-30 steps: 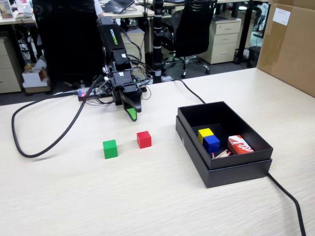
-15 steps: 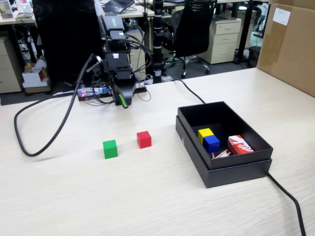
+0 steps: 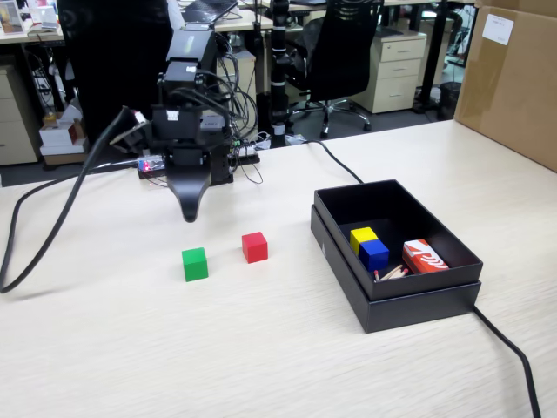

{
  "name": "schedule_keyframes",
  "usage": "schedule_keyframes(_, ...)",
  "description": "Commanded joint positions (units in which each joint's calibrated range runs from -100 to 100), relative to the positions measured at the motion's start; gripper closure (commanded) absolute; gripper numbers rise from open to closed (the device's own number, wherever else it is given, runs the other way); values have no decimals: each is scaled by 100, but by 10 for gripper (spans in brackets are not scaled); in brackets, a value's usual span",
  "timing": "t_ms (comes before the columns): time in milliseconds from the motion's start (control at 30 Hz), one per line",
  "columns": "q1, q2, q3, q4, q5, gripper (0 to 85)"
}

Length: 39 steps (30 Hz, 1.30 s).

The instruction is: Put the green cube on top of the red cube

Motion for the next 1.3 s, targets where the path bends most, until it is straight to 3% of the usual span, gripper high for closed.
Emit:
schedule_keyframes(0,-44,573,578,-36,-49,376)
schedule_keyframes(967,-10,3476,1712,-27,-195,379)
schedule_keyframes(1267,-15,3797,1739,-27,-181,481)
